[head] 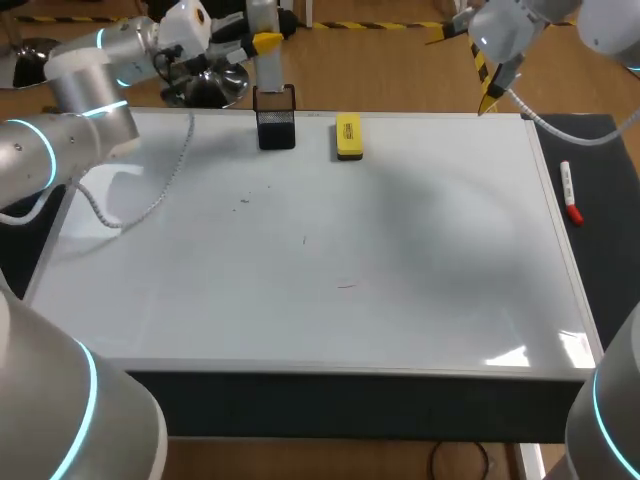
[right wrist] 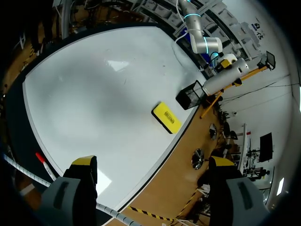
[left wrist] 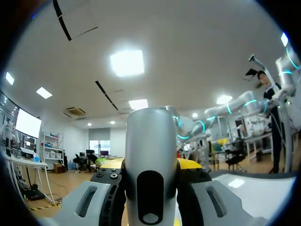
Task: Pick up the inspection probe, press it on each red-marked spot on the whiteboard one by one, put down the probe, pick up the eraser, and wipe off all the red marks.
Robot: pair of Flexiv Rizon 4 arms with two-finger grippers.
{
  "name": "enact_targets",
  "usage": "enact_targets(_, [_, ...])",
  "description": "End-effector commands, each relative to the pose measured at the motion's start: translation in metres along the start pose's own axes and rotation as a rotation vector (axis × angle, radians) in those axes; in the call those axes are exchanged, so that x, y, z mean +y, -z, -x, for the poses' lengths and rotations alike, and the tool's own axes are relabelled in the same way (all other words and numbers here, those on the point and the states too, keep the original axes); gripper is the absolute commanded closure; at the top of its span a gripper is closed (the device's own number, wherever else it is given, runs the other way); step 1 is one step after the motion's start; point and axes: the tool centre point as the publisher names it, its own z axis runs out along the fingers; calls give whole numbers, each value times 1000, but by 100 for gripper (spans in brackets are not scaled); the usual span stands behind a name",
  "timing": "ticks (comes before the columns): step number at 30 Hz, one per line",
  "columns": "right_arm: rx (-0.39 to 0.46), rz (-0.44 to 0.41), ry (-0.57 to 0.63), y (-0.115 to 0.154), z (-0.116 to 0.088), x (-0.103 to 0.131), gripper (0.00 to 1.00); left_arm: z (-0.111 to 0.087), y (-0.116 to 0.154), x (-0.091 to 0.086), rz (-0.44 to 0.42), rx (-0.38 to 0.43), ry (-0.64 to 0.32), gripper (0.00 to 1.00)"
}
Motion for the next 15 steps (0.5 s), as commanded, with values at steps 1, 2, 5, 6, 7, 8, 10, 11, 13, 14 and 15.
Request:
enact_targets(1, [5,-3,2,0,0,0,0,7,-3,9,-14,122,2,100])
enact_targets(2, [5,-3,2,0,0,0,0,7,-2,12,-16,122,7,100])
enact_targets(5, [5,-3,2,0,0,0,0,7,0,18,-14,116,15,100])
enact_targets(6, [5,-3,2,0,0,0,0,7,1,20,-13,113,19,100])
enact_targets(7, [5,-3,2,0,0,0,0,7,2,22,-12,111,21,100])
enact_targets(8, [5,-3,2,0,0,0,0,7,2,25,-10,109,25,100])
enact_targets(10, [5,-3,2,0,0,0,0,6,4,31,-2,101,31,100])
enact_targets(11, [5,-3,2,0,0,0,0,5,5,34,-1,100,31,100])
enact_targets(13, [5,-3,2,0,0,0,0,5,7,40,3,96,40,100])
enact_targets(14, [5,-3,2,0,0,0,0,4,8,44,4,95,42,100])
enact_targets(15, [5,-3,2,0,0,0,0,4,9,47,5,93,45,100])
